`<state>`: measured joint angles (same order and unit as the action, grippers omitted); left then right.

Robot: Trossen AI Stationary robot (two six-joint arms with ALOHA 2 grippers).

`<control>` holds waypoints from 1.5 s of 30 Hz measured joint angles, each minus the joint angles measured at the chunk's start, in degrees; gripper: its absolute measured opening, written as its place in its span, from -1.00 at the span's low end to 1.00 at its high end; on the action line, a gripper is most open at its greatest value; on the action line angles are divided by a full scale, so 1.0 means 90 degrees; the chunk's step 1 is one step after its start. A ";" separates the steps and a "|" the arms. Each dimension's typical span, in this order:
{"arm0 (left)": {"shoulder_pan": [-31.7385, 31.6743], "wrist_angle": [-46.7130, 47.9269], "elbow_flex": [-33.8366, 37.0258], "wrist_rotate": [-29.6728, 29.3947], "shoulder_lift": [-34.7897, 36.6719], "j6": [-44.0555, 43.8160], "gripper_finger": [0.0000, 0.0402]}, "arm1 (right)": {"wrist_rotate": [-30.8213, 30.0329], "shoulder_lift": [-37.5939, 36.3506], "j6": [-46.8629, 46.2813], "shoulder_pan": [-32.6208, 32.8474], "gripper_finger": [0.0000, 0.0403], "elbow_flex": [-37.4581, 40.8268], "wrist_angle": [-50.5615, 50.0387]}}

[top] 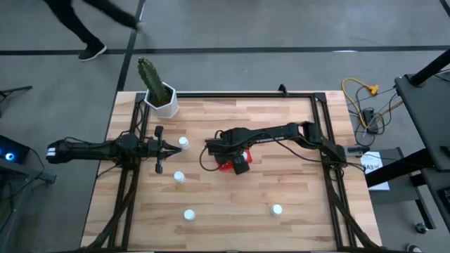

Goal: Pick and place pill bottles into a basket
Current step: Put the white pill bottle into the red bin

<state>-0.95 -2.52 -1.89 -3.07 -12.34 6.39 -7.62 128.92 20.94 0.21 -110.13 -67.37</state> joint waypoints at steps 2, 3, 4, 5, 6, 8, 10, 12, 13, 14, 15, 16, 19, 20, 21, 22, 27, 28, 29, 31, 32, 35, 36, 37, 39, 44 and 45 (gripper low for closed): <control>0.0002 0.0000 0.0000 0.0000 0.0000 0.0000 -0.97 | 0.0025 -0.0054 0.0052 0.0002 -0.24 0.0000 0.0158; 0.0001 0.0002 0.0000 0.0000 0.0000 0.0000 -0.97 | 0.0048 -0.0090 0.0074 0.0002 -0.24 0.0000 0.0201; 0.0000 0.0000 0.0000 0.0000 0.0000 0.0000 -0.97 | 0.0086 -0.0133 0.0111 0.0002 -0.24 -0.0002 0.0261; 0.0000 0.0002 0.0000 0.0000 0.0002 0.0000 -0.97 | 0.0137 -0.0194 0.0144 0.0002 -0.24 -0.0011 0.0283; 0.0002 0.0001 0.0000 0.0000 0.0002 0.0000 -0.97 | 0.0213 -0.0255 0.0151 0.0002 -0.25 -0.0012 0.0294; 0.0001 -0.0001 0.0000 0.0000 -0.0001 0.0000 -0.97 | 0.0410 -0.0403 0.0114 0.0002 -0.26 -0.0012 0.0352; 0.0002 0.0002 0.0000 0.0001 0.0000 0.0000 -0.97 | 0.0627 -0.0576 0.0025 0.0002 -0.28 -0.0012 0.0355; 0.0002 0.0001 0.0000 0.0000 0.0000 0.0000 -0.97 | 0.0817 -0.0719 -0.0057 0.0014 -0.29 -0.0012 0.0356; 0.0001 0.0005 0.0000 0.0001 0.0003 0.0000 -0.97 | 0.0927 -0.0798 -0.0101 0.0028 -0.29 0.0003 0.0355; 0.0000 0.0001 0.0000 0.0000 0.0002 0.0000 -0.97 | 0.1062 -0.0863 -0.0138 0.0048 -0.29 0.0012 0.0341; 0.0000 -0.0002 0.0000 0.0000 0.0000 0.0000 -0.97 | 0.1194 -0.0931 -0.0180 0.0075 -0.28 0.0013 0.0334; 0.0000 0.0004 0.0000 0.0000 0.0000 0.0000 -0.97 | 0.1328 -0.1015 -0.0229 0.0109 -0.28 0.0024 0.0311; 0.0001 0.0000 0.0000 0.0000 0.0001 0.0000 -0.97 | 0.1553 -0.1224 -0.0379 0.0276 -0.28 0.0046 0.0155; 0.0000 0.0007 0.0000 0.0000 0.0009 0.0000 -0.97 | 0.1578 -0.1294 -0.0425 0.0354 -0.28 0.0065 0.0100; 0.0000 -0.0004 0.0000 0.0000 0.0004 0.0000 -0.97 | 0.1589 -0.1344 -0.0466 0.0443 -0.29 0.0078 0.0025; 0.0001 -0.0006 0.0000 0.0000 0.0001 0.0000 -0.97 | 0.1589 -0.1405 -0.0487 0.0543 -0.30 0.0085 -0.0032; 0.0000 0.0006 0.0000 0.0001 0.0002 0.0000 -0.97 | 0.1593 -0.1622 -0.0764 0.1106 -0.31 0.0095 -0.0309; 0.0000 0.0001 0.0000 0.0000 0.0002 0.0000 -0.97 | 0.1591 -0.1662 -0.0838 0.1215 -0.31 0.0099 -0.0329; 0.0001 -0.0004 -0.0002 0.0000 0.0000 0.0000 -0.97 | 0.1588 -0.1712 -0.0900 0.1324 -0.31 0.0112 -0.0327; 0.0000 0.0005 0.0000 0.0000 0.0000 0.0000 -0.97 | 0.1580 -0.1790 -0.1034 0.1524 -0.30 0.0139 -0.0329; 0.0000 0.0000 0.0000 0.0000 0.0000 0.0000 -0.97 | 0.1577 -0.1809 -0.1105 0.1627 -0.30 0.0143 -0.0335; 0.0000 0.0002 -0.0001 0.0000 0.0000 0.0000 -0.97 | 0.1574 -0.1856 -0.1341 0.1912 -0.31 0.0155 -0.0425; 0.0001 0.0001 0.0000 0.0000 0.0000 0.0000 -0.97 | 0.1574 -0.1861 -0.1400 0.1997 -0.32 0.0155 -0.0468; 0.0001 0.0000 0.0000 0.0000 0.0000 0.0000 -0.97 | 0.1574 -0.1868 -0.1452 0.2077 -0.32 0.0155 -0.0528; 0.0000 0.0000 0.0000 0.0000 0.0000 0.0000 -0.97 | 0.1571 -0.1870 -0.1542 0.2229 -0.33 0.0156 -0.0757; 0.0000 0.0002 0.0000 0.0000 0.0000 0.0000 -0.97 | 0.1570 -0.1883 -0.1958 0.2534 -0.32 0.0366 -0.1011; 0.0002 0.0002 0.0000 0.0000 0.0000 0.0000 -0.97 | 0.1567 -0.1905 -0.2036 0.2584 -0.32 0.0463 -0.0992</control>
<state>-0.93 -2.50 -1.89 -3.07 -12.34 6.39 6.48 111.78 2.62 23.47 -105.96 -76.30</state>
